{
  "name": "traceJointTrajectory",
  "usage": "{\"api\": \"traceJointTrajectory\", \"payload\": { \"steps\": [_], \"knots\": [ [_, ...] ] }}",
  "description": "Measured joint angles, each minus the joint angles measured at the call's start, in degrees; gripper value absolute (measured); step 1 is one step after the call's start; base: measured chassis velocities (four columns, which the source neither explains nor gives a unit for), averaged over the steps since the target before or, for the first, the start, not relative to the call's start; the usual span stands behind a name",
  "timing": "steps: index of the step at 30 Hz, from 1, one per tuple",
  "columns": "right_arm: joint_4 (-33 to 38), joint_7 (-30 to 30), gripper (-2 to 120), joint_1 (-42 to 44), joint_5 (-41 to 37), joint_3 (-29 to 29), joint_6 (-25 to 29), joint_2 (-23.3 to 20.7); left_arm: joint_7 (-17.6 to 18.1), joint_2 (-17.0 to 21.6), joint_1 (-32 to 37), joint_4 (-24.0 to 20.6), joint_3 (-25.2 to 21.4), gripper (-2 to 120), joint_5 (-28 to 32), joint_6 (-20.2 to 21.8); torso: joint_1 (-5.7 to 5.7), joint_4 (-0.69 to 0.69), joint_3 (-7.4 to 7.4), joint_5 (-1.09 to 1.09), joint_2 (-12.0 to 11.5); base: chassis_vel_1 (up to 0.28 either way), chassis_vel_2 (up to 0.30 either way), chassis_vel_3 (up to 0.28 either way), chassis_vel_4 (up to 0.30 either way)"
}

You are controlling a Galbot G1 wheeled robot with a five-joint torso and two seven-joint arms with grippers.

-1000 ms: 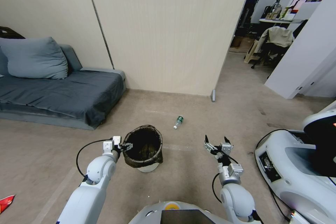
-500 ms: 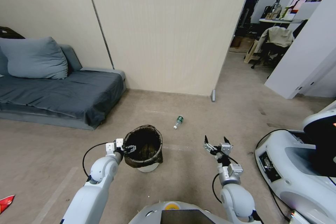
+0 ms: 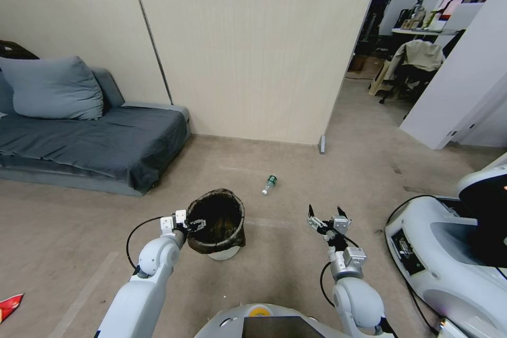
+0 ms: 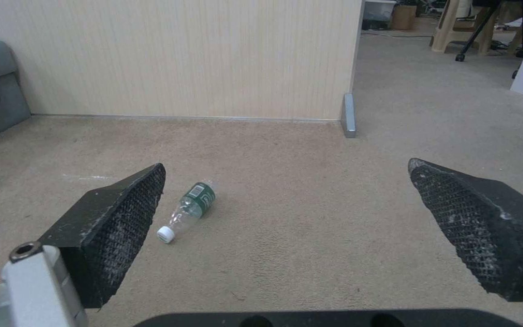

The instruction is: Pick up the trash bin, then pick up the garbage from the floor and place it into the trash bin.

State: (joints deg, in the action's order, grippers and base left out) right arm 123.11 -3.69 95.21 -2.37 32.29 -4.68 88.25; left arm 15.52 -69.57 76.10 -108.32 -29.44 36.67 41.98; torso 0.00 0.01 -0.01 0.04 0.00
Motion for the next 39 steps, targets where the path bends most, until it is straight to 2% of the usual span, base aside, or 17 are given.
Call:
{"api": "traceJointTrajectory", "payload": {
  "steps": [1, 3, 4, 6, 8, 9, 10, 12, 13, 14, 24, 27, 39],
  "knots": [
    [0.0, 0.0, 100, 0.0, 0.0, 0.0, 0.0, 0.0, 0.0, 0.0, 0.0, 0.0, 0.0, 99, 0.0, 0.0, 0.0, 0.0, 0.0, 0.0, 0.0, 0.0, 0.0, 0.0, 0.0],
    [0.0, 0.0, 100, 0.0, 0.0, 0.0, 0.0, 0.0, 0.5, -0.1, 0.0, 0.0, -0.1, 88, 0.7, 0.0, 0.0, 0.0, 0.0, -0.01, 0.0, 0.0, 0.0, 0.0, 0.0],
    [0.0, 0.0, 100, 0.0, 0.0, 0.0, 0.0, 0.0, 0.5, -0.1, 0.0, 0.0, -0.1, 88, 0.7, 0.0, 0.0, 0.0, 0.0, -0.01, 0.0, 0.0, 0.0, 0.0, 0.0],
    [-0.1, 0.0, 100, -0.1, 0.0, 0.0, 0.0, 0.1, 0.5, -0.2, 0.2, -0.1, -0.1, 77, -0.5, 0.0, 0.0, -0.01, 0.0, -0.03, 0.0, 0.0, 0.0, 0.0, 0.0],
    [-0.1, 0.0, 100, -0.1, 0.0, 0.0, 0.0, 0.1, 0.5, -0.2, 0.3, -0.3, -0.1, 73, -1.0, 0.0, 0.0, -0.01, 0.0, -0.05, 0.0, 0.0, 0.0, 0.0, 0.0],
    [-0.1, 0.0, 100, -0.2, 0.0, 0.0, 0.0, 0.1, 0.4, -0.2, 0.5, -0.6, -0.2, 66, -1.9, 0.0, 0.0, -0.02, 0.01, -0.07, 0.0, 0.0, 0.0, 0.0, 0.0],
    [-0.1, 0.0, 100, -0.2, 0.0, 0.0, 0.0, 0.1, 0.4, -0.2, 0.5, -0.6, -0.2, 66, -1.9, 0.0, 0.0, -0.02, 0.01, -0.07, 0.0, 0.0, 0.0, 0.0, 0.0],
    [-0.2, -0.1, 100, -0.2, 0.1, -0.1, 0.0, 0.2, 0.0, -0.1, 0.7, -1.2, -0.2, 55, -2.8, 0.2, 0.0, -0.02, 0.02, -0.09, 0.0, 0.0, 0.0, 0.0, 0.0],
    [-0.2, -0.1, 100, -0.2, 0.1, -0.1, 0.0, 0.2, 0.0, -0.1, 0.7, -1.2, -0.2, 55, -2.8, 0.2, 0.0, -0.02, 0.02, -0.09, 0.0, 0.0, 0.0, 0.0, 0.0],
    [-0.2, -0.1, 100, -0.2, 0.1, -0.1, 0.0, 0.2, -0.3, 0.0, 0.8, -1.6, -0.2, 50, -3.2, 0.3, 0.0, -0.02, 0.02, -0.1, 0.0, 0.0, 0.0, 0.0, 0.0],
    [-0.2, -0.3, 100, -0.5, 0.1, 0.1, 0.0, 0.1, -0.7, 0.2, 0.7, -3.1, -0.2, 11, -4.6, 0.3, 0.0, -0.01, 0.02, -0.04, 0.0, 0.0, 0.0, 0.0, 0.0],
    [-0.2, -0.3, 100, -0.5, 0.1, 0.1, -0.1, 0.2, -0.7, 0.2, 0.8, -3.1, -0.2, 6, -4.6, 0.3, 0.0, -0.01, 0.02, -0.04, 0.0, 0.0, 0.0, 0.0, 0.0],
    [-0.1, -0.4, 100, -0.4, 0.0, 0.2, -0.3, 0.1, -0.4, 0.3, 0.9, -4.3, -0.3, 6, -4.8, 0.2, 0.0, -0.01, 0.02, -0.04, 0.0, 0.0, 0.0, 0.0, 0.0]
  ]
}}
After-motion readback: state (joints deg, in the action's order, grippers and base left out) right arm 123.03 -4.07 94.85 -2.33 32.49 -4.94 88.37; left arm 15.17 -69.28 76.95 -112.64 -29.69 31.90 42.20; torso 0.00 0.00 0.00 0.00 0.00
